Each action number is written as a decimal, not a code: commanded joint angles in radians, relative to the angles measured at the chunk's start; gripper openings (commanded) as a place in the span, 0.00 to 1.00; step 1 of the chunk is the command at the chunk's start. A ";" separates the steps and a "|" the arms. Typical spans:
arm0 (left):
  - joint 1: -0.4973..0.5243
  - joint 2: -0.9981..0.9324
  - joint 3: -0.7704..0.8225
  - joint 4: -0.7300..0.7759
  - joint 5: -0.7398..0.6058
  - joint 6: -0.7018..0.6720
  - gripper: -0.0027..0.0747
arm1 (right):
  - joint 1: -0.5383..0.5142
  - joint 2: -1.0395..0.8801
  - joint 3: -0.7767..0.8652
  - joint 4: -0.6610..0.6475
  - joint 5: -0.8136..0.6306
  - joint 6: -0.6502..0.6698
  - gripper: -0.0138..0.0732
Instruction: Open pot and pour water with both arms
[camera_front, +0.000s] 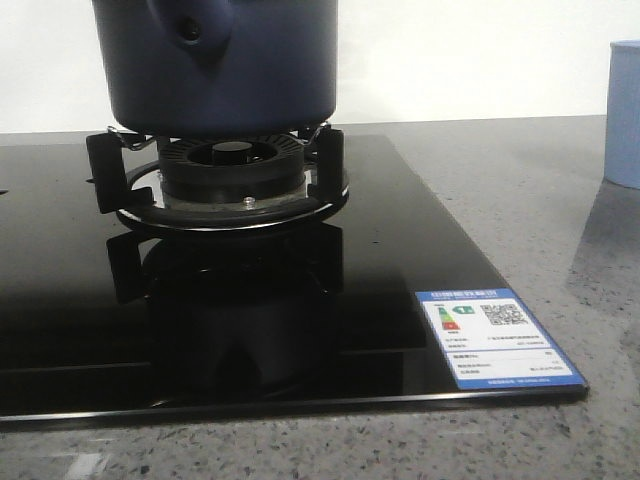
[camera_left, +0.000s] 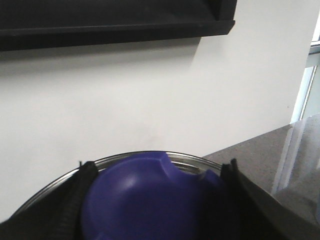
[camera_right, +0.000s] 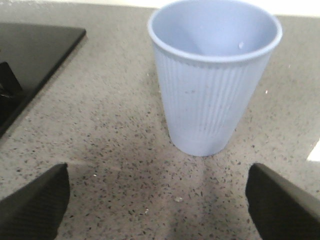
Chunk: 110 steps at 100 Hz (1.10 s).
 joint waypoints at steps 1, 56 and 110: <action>-0.028 0.006 -0.041 -0.007 -0.152 -0.001 0.55 | -0.006 -0.067 -0.005 0.019 -0.021 0.004 0.91; -0.090 0.193 -0.096 -0.007 -0.206 -0.005 0.55 | -0.006 -0.149 0.014 0.017 -0.038 0.047 0.91; -0.093 0.217 -0.094 0.002 -0.149 -0.005 0.55 | -0.006 -0.149 0.014 0.017 -0.038 0.047 0.91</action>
